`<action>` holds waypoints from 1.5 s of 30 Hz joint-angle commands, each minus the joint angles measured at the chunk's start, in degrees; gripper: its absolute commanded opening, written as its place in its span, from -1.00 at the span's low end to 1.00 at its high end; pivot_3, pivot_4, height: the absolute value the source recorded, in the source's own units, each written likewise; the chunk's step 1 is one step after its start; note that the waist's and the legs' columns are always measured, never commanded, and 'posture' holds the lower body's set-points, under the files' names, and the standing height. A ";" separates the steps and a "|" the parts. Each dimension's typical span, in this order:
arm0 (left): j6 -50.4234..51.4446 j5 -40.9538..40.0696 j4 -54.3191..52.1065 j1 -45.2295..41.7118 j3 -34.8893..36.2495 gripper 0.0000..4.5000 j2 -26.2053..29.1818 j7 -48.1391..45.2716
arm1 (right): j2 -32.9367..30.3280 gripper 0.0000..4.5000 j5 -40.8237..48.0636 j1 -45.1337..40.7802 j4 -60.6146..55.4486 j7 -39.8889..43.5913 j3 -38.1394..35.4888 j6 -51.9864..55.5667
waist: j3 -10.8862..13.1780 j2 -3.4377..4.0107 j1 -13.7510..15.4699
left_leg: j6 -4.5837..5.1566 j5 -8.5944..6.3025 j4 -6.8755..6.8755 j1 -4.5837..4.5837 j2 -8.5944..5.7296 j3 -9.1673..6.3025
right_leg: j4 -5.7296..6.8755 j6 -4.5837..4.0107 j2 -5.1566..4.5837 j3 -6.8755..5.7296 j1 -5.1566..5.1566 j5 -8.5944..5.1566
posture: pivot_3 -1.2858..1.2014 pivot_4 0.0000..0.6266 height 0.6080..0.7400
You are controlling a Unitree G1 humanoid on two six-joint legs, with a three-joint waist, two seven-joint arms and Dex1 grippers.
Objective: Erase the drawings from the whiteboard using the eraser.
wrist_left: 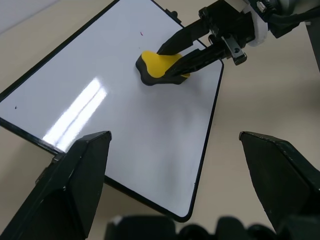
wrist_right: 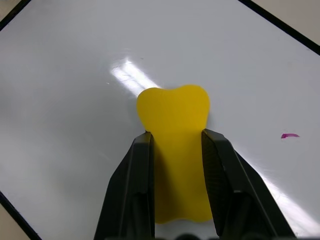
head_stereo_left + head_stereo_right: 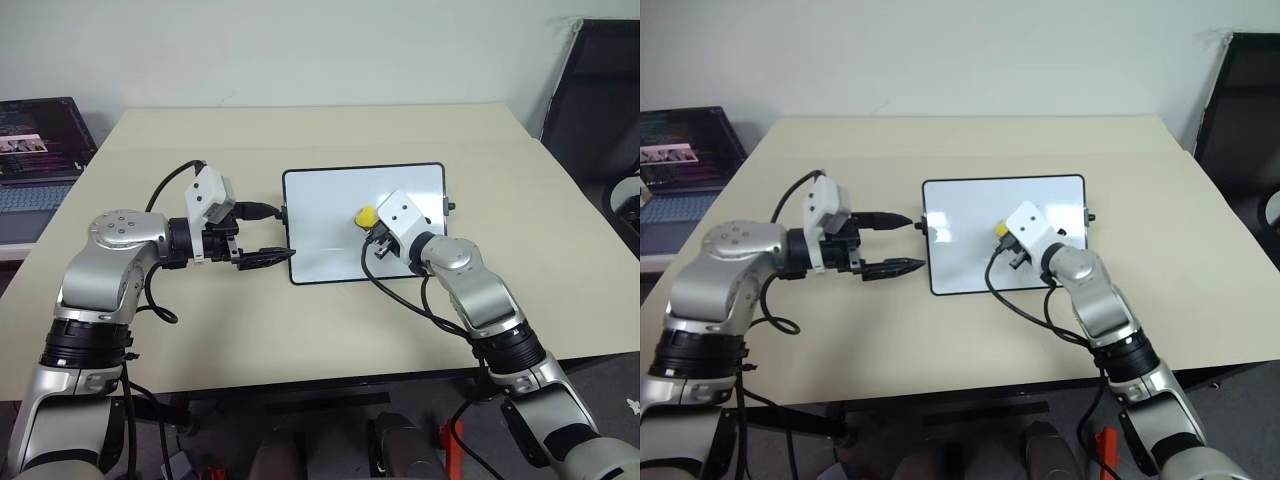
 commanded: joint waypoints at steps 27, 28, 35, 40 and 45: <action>1.41 -3.30 -4.75 -5.59 -5.27 1.00 -9.55 -2.36 | -37.22 -0.56 24.82 9.90 7.15 17.43 -38.68 11.34 | 0.33 0.44 3.05 | 0.37 -0.32 -0.17 -0.76 -0.08 0.03 | -1.05 -0.14 -0.17 -0.24 -0.20 0.13 | 0.03 -0.52 1.00; 1.22 -3.15 -4.56 -5.76 -5.70 1.00 -9.94 -2.57 | -37.95 -0.56 24.20 9.14 10.64 17.13 -38.02 11.06 | 0.33 0.45 2.94 | 0.39 -0.33 -0.16 -0.78 -0.10 0.08 | -1.07 -0.12 -0.18 -0.19 -0.22 0.13 | 0.03 -0.52 1.00; 1.31 -3.33 -4.96 -5.71 -6.62 1.00 -11.31 -2.77 | -39.03 -0.56 19.31 2.97 29.17 18.02 -30.93 7.32 | 0.35 0.50 1.51 | 0.40 -0.34 -0.17 -0.64 -0.09 0.18 | -0.95 -0.10 -0.13 -0.03 -0.23 0.13 | 0.03 -0.52 1.00; 1.96 -3.56 -6.19 -4.56 -6.17 1.00 -10.72 -2.07 | -38.52 -0.56 17.23 -0.79 35.72 18.24 -27.54 5.55 | 0.36 0.52 1.58 | 0.40 -0.34 -0.15 -0.66 -0.09 0.20 | -0.95 -0.09 -0.13 -0.01 -0.23 0.13 | 0.03 -0.52 1.00; 2.56 -3.74 -7.38 -3.31 -5.56 1.00 -9.85 -1.67 | -37.81 -0.23 15.73 -3.03 40.41 18.71 -25.50 3.70 | 0.37 0.53 1.71 | 0.40 -0.34 -0.15 -0.67 -0.09 0.18 | -0.96 -0.09 -0.14 -0.02 -0.23 0.13 | 0.03 -0.52 1.00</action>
